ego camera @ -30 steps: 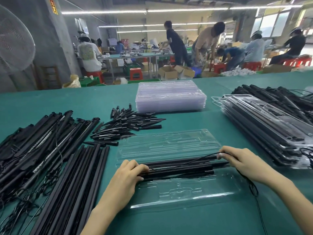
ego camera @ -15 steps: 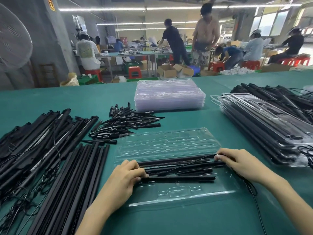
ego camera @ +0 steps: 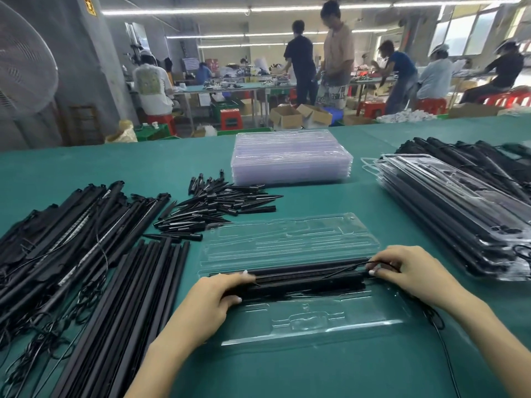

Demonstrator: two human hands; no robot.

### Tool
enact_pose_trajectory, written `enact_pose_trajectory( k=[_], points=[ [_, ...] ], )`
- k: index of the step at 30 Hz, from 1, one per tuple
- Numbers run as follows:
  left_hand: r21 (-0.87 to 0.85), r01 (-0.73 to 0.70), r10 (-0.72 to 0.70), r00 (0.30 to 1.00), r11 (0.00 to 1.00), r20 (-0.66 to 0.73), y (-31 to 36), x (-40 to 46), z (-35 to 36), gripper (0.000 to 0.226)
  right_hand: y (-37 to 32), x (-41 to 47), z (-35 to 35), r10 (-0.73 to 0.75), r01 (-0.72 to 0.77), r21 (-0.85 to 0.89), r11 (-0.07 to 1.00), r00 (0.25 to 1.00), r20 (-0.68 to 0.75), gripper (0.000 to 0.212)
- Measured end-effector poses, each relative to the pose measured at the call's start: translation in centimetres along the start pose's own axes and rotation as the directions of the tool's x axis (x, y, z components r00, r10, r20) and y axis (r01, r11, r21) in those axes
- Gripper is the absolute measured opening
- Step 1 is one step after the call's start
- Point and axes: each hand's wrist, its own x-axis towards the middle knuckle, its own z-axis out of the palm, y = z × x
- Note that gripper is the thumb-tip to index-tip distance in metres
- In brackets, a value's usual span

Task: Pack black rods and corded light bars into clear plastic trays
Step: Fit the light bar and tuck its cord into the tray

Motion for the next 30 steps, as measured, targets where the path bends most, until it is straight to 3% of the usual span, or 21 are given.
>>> enact_pose_trajectory(
  k=[5, 8, 10, 12, 14, 19, 22, 25, 28, 30],
  points=[
    [-0.061, 0.043, -0.039, 0.997, 0.997, 0.068, 0.1, 0.0, -0.3, 0.030, -0.1, 0.1, -0.1, 0.013, -0.012, -0.013, 1.000, 0.999, 0.049, 0.021],
    [-0.122, 0.048, -0.038, 0.996, 0.991, 0.085, -0.1, -0.1, -0.4, 0.022, 0.0, 0.2, -0.1, 0.042, -0.042, -0.006, 0.999, 0.997, 0.062, 0.018],
    [-0.159, 0.061, -0.054, 0.997, 0.985, 0.047, -0.1, -0.1, -0.4, 0.024, -0.4, 0.0, -0.2, 0.023, -0.027, 0.119, 0.993, 0.999, 0.034, 0.012],
    [-0.186, 0.058, -0.055, 0.998, 0.981, 0.020, 0.0, -0.2, -0.3, 0.026, -1.1, -0.3, -0.3, 0.014, 0.009, 0.503, 0.864, 0.999, -0.041, 0.012],
    [-0.214, 0.048, -0.047, 0.999, 0.976, 0.011, 0.1, -0.4, -0.4, 0.032, -1.4, -0.6, -0.8, 0.044, 0.055, 0.737, 0.674, 0.993, -0.114, 0.019],
    [-0.202, 0.094, -0.101, 0.995, 0.975, -0.024, 0.0, -0.7, -0.6, 0.050, -2.2, -0.1, -2.0, -0.028, -0.051, 0.865, 0.498, 0.997, 0.074, 0.014],
    [-0.303, 0.134, -0.158, 0.986, 0.944, -0.055, -0.1, -0.5, -0.6, 0.044, -2.3, 0.0, -2.3, -0.016, -0.162, 0.870, 0.466, 0.981, 0.192, 0.016],
    [-0.336, 0.148, -0.216, 0.961, 0.930, -0.174, 0.1, -0.6, -0.7, 0.047, -1.7, 0.1, -2.3, -0.020, -0.122, 0.756, 0.643, 0.984, 0.176, 0.011],
    [-0.166, 0.174, -0.222, 0.913, 0.971, -0.341, -0.7, -0.7, -1.4, 0.049, -1.1, -0.1, -2.0, -0.038, 0.007, 0.480, 0.877, 0.998, 0.056, 0.006],
    [-0.089, 0.243, -0.259, 0.897, 0.966, -0.358, -1.3, -0.9, -2.0, 0.044, -1.0, -0.3, -1.6, -0.060, 0.045, 0.348, 0.936, 0.998, 0.032, 0.011]
  ],
)
